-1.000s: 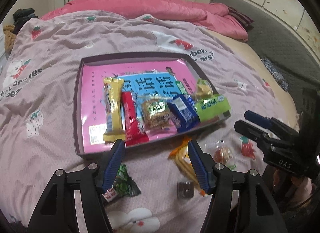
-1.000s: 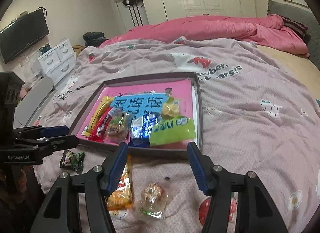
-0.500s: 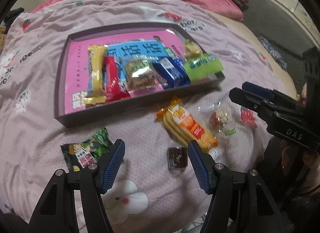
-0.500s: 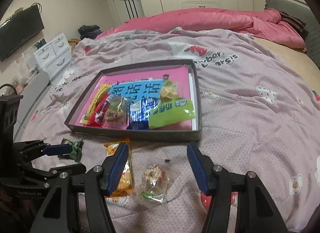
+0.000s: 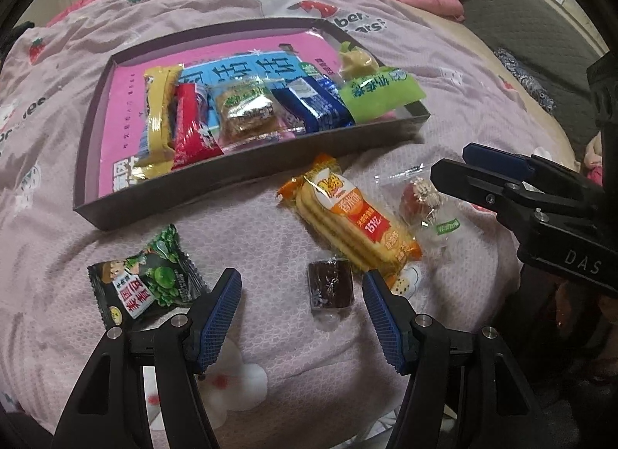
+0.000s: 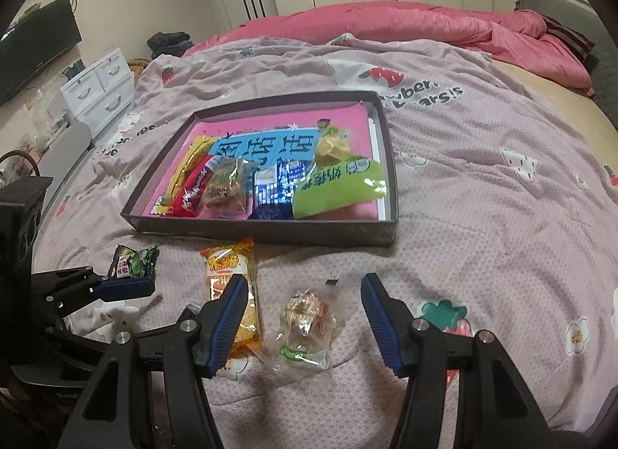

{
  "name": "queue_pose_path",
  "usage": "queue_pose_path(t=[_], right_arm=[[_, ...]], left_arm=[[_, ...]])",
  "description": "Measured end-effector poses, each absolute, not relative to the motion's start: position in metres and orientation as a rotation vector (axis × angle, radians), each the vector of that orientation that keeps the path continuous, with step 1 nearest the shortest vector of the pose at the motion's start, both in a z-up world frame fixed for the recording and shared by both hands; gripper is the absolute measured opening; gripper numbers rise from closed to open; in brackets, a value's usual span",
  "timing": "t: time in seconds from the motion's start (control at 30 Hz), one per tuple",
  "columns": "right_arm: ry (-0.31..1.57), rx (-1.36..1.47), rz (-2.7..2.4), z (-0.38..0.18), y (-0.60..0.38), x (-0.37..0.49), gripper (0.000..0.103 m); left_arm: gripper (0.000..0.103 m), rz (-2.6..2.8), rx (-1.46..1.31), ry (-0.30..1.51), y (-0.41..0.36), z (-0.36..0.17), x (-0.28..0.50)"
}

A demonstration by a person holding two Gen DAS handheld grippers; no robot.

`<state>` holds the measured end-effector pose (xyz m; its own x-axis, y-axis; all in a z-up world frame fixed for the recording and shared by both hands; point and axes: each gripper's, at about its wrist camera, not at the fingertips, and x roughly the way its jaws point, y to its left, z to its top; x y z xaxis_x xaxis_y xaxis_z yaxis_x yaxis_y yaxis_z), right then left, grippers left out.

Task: Organize snacks
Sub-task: 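Withdraw both tools from the tray toward the snacks on the bed, then grasp the dark chocolate piece with the left tool while the right grasps the clear bun packet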

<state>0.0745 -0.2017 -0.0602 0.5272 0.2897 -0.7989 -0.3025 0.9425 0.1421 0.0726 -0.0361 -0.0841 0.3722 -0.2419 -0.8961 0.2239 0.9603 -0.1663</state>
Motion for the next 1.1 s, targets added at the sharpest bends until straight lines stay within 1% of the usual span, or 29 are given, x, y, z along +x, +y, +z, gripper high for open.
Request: queue_pose_path(t=[0.4,0.77,0.93,1.1], right_arm=[[1.056,-0.018,0.331,-0.083,-0.202,0.081,0.060],[1.102,-0.049,0.334,-0.096,-0.195,0.085,0.060],[1.119,-0.059,0.330,-0.103,-0.193,0.088,0.060],[1.124,-0.080,0.330,-0.106,-0.191,0.089,0.057]], left_arm=[[0.067,-0.309,0.005,1.178,-0.046,-0.097,0.074],[0.067,-0.310,0.020,1.182,-0.050,-0.102,0.075],[0.062,-0.319,0.021,1.181,-0.053,-0.103,0.077],[0.057,-0.330,0.026,1.187,-0.055,-0.105,0.076]])
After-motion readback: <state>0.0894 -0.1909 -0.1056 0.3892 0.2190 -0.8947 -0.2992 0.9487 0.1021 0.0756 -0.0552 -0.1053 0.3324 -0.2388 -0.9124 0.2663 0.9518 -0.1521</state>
